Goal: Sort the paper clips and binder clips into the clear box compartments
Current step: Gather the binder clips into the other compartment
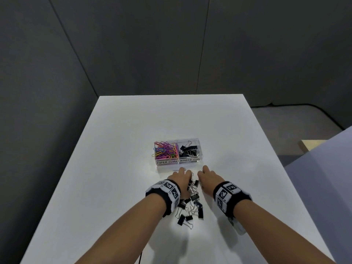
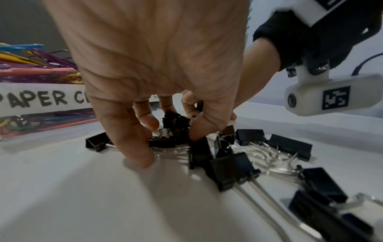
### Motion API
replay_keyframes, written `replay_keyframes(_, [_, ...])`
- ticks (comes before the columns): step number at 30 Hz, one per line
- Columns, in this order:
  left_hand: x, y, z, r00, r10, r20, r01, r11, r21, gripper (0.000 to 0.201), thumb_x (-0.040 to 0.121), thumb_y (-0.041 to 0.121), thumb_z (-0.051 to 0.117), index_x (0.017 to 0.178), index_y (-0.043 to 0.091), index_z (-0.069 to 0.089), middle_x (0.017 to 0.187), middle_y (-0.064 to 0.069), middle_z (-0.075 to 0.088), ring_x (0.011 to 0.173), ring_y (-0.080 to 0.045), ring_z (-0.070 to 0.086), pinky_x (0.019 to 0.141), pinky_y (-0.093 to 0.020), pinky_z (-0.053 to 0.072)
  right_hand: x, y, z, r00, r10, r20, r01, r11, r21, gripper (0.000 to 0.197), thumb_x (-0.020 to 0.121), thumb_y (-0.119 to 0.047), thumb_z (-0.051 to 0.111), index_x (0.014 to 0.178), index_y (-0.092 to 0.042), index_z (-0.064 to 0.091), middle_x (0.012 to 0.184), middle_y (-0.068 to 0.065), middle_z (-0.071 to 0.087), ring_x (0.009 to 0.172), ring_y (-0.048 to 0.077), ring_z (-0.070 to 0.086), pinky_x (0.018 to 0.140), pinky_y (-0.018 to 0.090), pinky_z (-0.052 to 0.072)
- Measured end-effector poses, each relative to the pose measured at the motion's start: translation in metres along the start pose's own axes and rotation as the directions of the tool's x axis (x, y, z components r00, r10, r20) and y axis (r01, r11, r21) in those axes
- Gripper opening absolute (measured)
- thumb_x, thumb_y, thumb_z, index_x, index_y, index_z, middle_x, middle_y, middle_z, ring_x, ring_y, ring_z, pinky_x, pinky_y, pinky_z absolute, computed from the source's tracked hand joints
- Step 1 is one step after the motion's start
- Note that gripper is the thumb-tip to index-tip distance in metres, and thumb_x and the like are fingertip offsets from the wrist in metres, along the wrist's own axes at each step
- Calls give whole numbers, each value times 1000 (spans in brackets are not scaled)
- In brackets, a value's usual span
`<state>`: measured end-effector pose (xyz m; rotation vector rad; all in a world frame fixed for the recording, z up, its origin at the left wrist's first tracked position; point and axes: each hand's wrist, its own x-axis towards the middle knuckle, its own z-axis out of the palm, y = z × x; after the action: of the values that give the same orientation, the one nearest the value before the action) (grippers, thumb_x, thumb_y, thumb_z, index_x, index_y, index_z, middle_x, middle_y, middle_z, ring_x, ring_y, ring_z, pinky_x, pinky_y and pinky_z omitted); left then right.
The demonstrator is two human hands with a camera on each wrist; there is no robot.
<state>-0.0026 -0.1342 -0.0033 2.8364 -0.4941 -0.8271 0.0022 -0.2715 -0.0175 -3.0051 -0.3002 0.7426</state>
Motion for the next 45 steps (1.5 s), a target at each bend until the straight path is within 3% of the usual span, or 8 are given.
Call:
replay_keyframes(7, [-1,-1,-1,999,15,-35,-19,993,-113,47,77,16,66,116,12,38,123,-10,45,110,-30,47,87,-39,46,-2,14,-4,998,-34,-53,45,973,228,17,94,-8,40,94,-3,56,114,17,50,77,21,46,70,30,37])
replay_keyframes(13, [-6,-6,-3,999,4,-36,-13,964,-267,43,82,7,58,118,14,37,115,-13,54,105,-30,50,81,-35,45,-11,15,-2,993,68,-98,-28,932,363,24,92,-11,41,97,0,62,97,13,54,83,25,53,73,30,40])
replay_keyframes(17, [-8,-11,0,999,-9,-42,-5,949,-316,43,84,6,54,119,20,33,105,-12,47,79,-28,53,70,-32,44,-9,8,-3,995,35,-91,7,907,420,25,94,-20,51,114,-6,57,107,10,58,96,25,58,81,30,44])
replay_keyframes(21, [-9,-14,2,997,13,-78,-39,938,-344,46,87,7,54,124,22,32,97,-14,57,78,-27,51,71,-38,47,-5,-2,-2,997,3,-83,26,938,345,33,93,-21,55,123,-8,52,123,11,56,109,27,58,93,34,47])
replay_keyframes(27, [-12,-20,3,992,87,-89,-109,951,-290,45,86,16,60,127,22,44,128,-5,44,110,-23,52,93,-34,47,-5,-5,2,997,35,-70,-13,958,288,22,94,-21,51,107,-4,55,115,14,55,100,31,59,82,35,45])
replay_keyframes(32, [-9,-10,9,997,60,-56,-69,980,-188,52,84,32,65,130,23,42,132,-6,40,122,-25,43,101,-38,42,-5,0,5,996,91,-20,-80,940,331,21,93,-18,52,106,-2,53,122,16,46,80,23,49,76,33,41])
replay_keyframes(41, [-6,3,6,999,37,-24,-41,977,-207,39,81,15,64,115,17,47,123,-9,46,110,-31,52,88,-36,44,-15,3,5,994,107,36,-112,929,354,3,91,-10,51,93,-11,49,108,15,53,81,19,47,62,25,36])
replay_keyframes(45, [-10,4,5,995,98,-34,-103,975,-199,31,79,9,60,105,17,45,117,-8,48,95,-28,51,78,-34,42,-17,-1,2,991,101,93,-125,946,300,8,94,-8,43,89,-13,40,100,9,34,77,23,48,57,27,39])
